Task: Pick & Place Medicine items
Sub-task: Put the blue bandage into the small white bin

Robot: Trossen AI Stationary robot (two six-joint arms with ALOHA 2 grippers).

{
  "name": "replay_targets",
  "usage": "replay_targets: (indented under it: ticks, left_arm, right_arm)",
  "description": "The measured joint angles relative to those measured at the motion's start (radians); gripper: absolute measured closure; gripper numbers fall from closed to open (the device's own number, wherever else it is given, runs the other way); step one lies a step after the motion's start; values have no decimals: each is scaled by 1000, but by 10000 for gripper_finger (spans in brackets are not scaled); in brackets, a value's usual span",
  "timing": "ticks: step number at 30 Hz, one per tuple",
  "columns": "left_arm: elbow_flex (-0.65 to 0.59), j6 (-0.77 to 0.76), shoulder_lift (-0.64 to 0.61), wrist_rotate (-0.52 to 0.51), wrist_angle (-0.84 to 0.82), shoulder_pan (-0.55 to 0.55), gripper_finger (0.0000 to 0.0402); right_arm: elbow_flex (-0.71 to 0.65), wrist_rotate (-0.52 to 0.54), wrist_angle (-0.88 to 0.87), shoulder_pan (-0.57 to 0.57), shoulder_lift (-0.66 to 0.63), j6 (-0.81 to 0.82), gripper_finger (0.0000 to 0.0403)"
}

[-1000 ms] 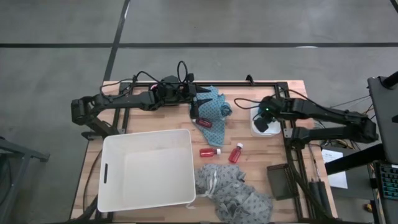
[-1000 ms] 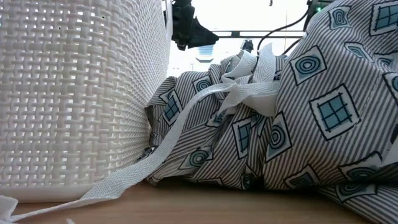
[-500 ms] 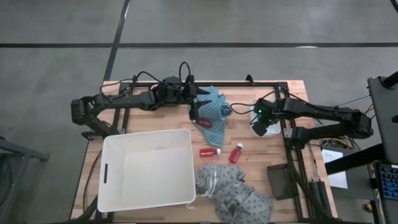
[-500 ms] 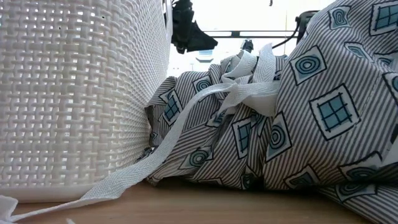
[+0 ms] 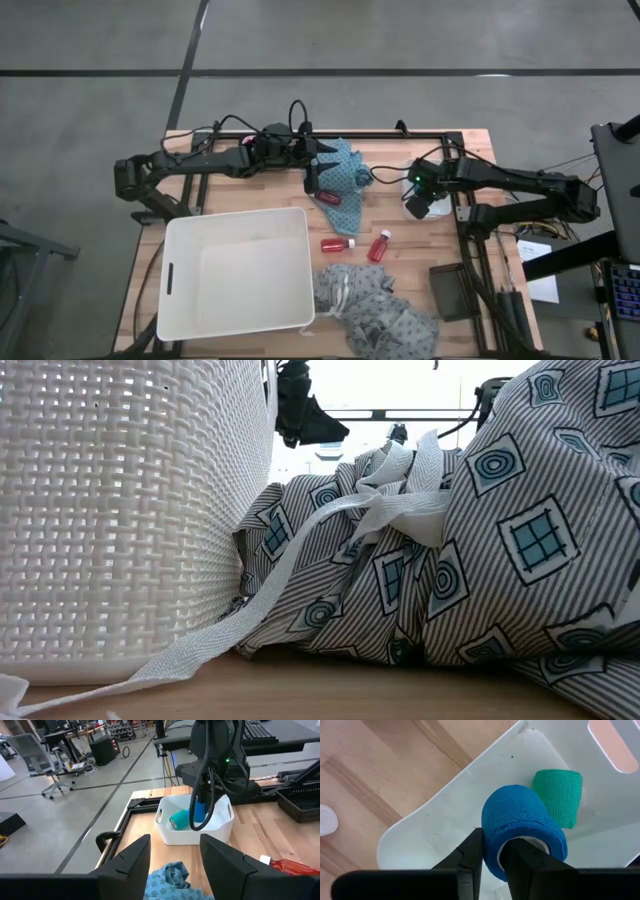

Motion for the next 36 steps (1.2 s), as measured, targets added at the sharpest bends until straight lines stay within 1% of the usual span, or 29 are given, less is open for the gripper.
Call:
replay_targets:
  ticks: [12,22,36]
  left_arm:
    - [0,-1,0,0,-41,0,227]
    - [0,0,0,-2,-55,0,227]
    - [0,-1,-1,-8,-86,1,226]
  right_arm:
    - [0,0,0,0,-7,-3,332]
    - [0,0,1,0,-7,-3,339]
    - [0,0,3,0,-7,1,323]
